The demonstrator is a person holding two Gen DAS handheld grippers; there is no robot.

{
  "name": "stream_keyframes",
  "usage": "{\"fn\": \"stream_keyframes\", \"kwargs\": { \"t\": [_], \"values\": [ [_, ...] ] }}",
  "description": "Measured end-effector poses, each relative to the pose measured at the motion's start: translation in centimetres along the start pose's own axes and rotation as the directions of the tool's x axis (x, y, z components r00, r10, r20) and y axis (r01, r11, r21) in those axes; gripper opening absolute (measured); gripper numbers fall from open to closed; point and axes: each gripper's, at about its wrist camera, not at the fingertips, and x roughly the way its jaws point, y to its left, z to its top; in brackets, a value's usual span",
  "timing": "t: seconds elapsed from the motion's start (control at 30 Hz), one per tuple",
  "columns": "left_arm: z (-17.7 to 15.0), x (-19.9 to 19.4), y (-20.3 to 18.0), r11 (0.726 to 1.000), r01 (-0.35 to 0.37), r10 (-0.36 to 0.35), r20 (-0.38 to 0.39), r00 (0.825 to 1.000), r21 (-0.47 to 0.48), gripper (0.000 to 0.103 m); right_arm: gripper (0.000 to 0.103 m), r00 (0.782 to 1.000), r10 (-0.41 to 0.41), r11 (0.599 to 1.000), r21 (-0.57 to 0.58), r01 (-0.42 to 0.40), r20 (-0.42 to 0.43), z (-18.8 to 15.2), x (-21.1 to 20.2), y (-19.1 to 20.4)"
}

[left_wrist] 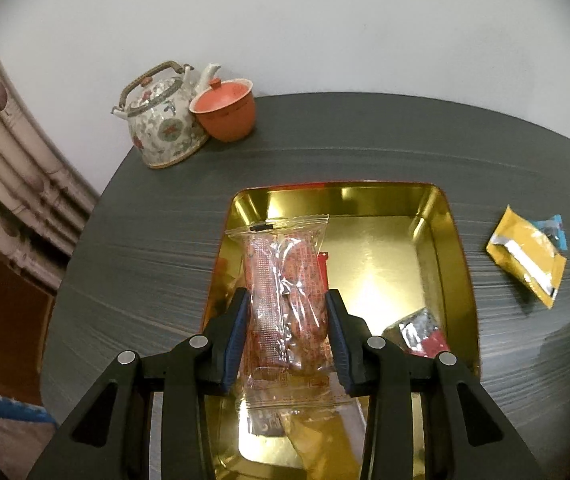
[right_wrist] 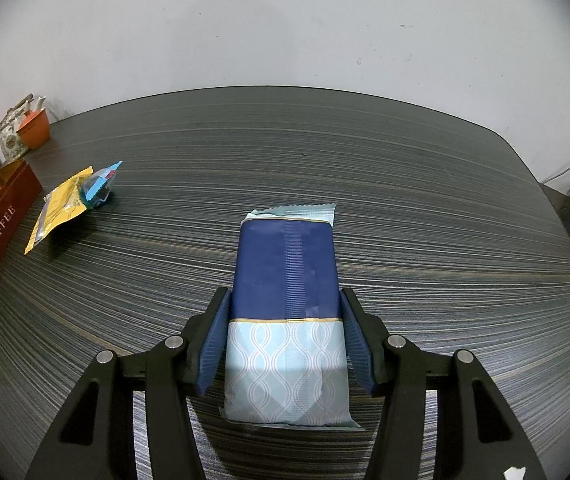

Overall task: Organize snacks
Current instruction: 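Carry the clear bag into the gold tin and open the left gripper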

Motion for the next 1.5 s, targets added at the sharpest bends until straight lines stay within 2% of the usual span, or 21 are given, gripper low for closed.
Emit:
{"fn": "stream_keyframes", "kwargs": {
  "t": [0.13, 0.27, 0.63, 0.73, 0.77, 0.8, 0.9, 1.23, 1.5],
  "values": [
    [0.1, 1.3, 0.2, 1.0, 0.026, -0.027, -0.03, 0.999, -0.014, 0.039, 0.051, 1.0, 0.0, 1.0, 0.0, 0.0, 0.0, 0.0, 0.0, 0.0],
    [0.0, 2.5, 0.0, 1.0, 0.017, -0.017, -0.055, 0.998, -0.001, 0.039, 0.051, 1.0, -0.001, 1.0, 0.0, 0.001, 0.0, 0.0, 0.0, 0.0],
    [-0.3, 2.6, -0.6, 1.0, 0.022, -0.021, -0.059, 0.998, 0.012, 0.04, 0.051, 1.0, -0.002, 1.0, 0.0, 0.002, -0.001, 0.0, 0.0, 0.0],
    [-0.3, 2.5, -0.5, 1.0, 0.029, -0.029, -0.067, 0.997, 0.003, 0.043, 0.051, 1.0, -0.002, 1.0, 0.0, 0.002, -0.001, 0.0, 0.0, 0.0],
    [-0.3, 2.4, -0.5, 1.0, 0.03, -0.03, -0.066, 0.997, 0.003, 0.049, 0.051, 1.0, -0.002, 1.0, 0.0, 0.002, -0.001, 0.0, 0.0, 0.0],
    [-0.3, 2.3, -0.5, 1.0, 0.03, -0.03, -0.06, 0.998, 0.006, 0.056, 0.051, 1.0, -0.002, 1.0, 0.0, 0.002, -0.001, 0.0, 0.0, 0.0],
    [-0.4, 1.6, -0.7, 0.999, 0.014, -0.013, -0.034, 0.999, 0.03, 0.063, 0.052, 1.0, -0.002, 1.0, 0.0, 0.002, -0.001, 0.1, 0.0, 0.0],
    [-0.7, -0.9, 0.1, 0.999, 0.043, -0.043, 0.005, 0.999, 0.018, 0.064, 0.052, 1.0, -0.002, 1.0, -0.001, 0.002, -0.001, 0.1, 0.0, 0.0],
    [-2.6, -3.6, 1.8, 0.998, 0.055, -0.054, 0.045, 0.998, -0.018, 0.065, 0.052, 1.0, -0.003, 1.0, -0.001, 0.003, -0.001, 0.1, 0.0, 0.0]
  ]
}}
